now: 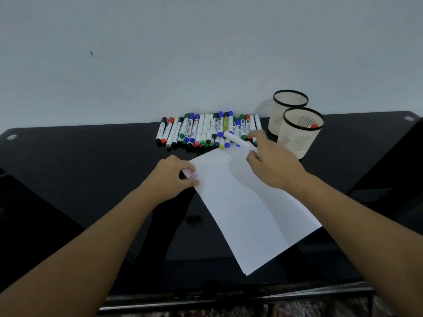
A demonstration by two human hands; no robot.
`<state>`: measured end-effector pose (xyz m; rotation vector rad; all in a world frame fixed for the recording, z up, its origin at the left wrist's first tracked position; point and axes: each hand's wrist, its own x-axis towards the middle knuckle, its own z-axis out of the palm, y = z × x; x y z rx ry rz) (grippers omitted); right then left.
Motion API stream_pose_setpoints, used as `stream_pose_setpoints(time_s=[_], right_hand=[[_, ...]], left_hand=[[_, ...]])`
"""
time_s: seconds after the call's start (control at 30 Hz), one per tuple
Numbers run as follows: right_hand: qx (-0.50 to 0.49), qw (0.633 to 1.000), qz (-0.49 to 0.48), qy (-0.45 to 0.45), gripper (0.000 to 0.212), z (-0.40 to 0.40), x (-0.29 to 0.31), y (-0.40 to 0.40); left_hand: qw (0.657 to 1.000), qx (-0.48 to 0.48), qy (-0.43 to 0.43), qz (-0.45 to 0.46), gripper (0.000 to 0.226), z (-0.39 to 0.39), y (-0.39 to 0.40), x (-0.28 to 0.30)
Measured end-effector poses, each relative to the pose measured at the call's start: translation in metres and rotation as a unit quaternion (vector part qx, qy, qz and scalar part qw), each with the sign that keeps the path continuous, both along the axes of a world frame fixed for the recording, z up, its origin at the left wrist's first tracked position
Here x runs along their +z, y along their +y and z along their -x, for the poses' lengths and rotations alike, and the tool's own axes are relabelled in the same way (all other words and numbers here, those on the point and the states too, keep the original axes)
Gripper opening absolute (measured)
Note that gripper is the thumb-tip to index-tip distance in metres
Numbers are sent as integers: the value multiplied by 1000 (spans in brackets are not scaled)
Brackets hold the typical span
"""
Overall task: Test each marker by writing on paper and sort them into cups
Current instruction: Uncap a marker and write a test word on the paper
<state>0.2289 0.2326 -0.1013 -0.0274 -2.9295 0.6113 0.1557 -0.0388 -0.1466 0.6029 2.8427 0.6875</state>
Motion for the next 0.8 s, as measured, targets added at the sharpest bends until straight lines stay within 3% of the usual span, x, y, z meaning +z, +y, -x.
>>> stream_pose_setpoints(time_s=[0.23,0.4,0.6,0.8], right_hand=[[-55,979,159,118,10,-16,58,37],[-137,887,435,72,20,-9,89,68],[-166,921,330,127,15,-2,85,103],[-166,950,247,92,15,10,67,100]], left_hand=[[999,7,-24,45,69,3,9,6],[999,16,-26,33,68,4,9,7],[999,28,-20,9,67,-1,3,-2],[999,24,-22,9,69,-1,2,-2]])
